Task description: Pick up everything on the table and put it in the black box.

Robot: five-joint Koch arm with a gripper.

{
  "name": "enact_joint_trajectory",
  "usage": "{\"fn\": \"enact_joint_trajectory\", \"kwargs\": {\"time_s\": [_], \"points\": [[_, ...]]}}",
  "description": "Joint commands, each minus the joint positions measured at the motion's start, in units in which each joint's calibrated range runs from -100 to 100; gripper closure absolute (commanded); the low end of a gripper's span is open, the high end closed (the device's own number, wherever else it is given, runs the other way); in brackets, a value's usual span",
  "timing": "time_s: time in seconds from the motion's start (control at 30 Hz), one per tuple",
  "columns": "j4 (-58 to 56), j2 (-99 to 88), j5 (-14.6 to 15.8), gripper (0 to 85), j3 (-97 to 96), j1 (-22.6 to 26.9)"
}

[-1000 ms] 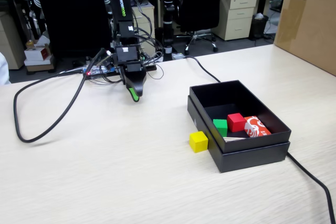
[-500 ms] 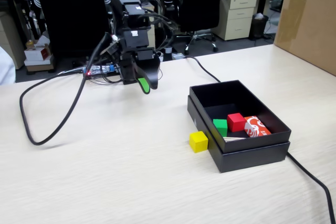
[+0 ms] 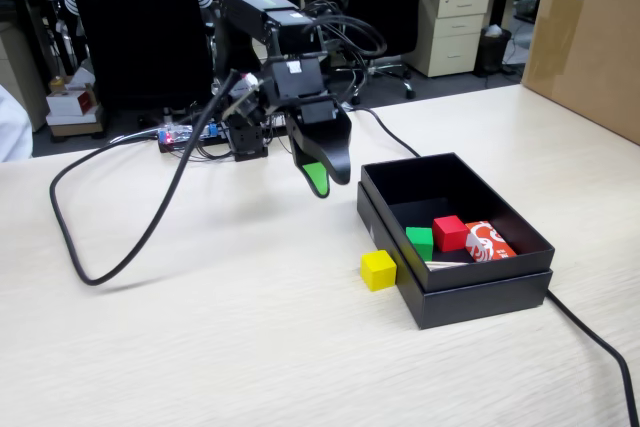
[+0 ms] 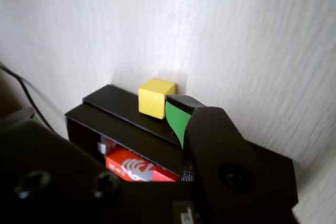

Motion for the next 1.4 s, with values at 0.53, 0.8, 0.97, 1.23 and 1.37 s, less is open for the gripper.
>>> {"fn": "enact_joint_trajectory", "kwargs": {"time_s": [0.53, 0.8, 0.97, 1.23, 1.37], "points": [[-0.36, 27.18, 0.78, 38.2, 16.73, 3.13], [-3.38, 31.77, 1.56, 42.6, 19.81, 3.81], [-3.64, 32.92, 1.71, 57.3, 20.45, 4.0], [-3.82, 32.69, 1.71, 84.6, 20.72, 4.05], [-4.85, 27.41, 1.71, 84.6, 18.9, 3.27]]}}
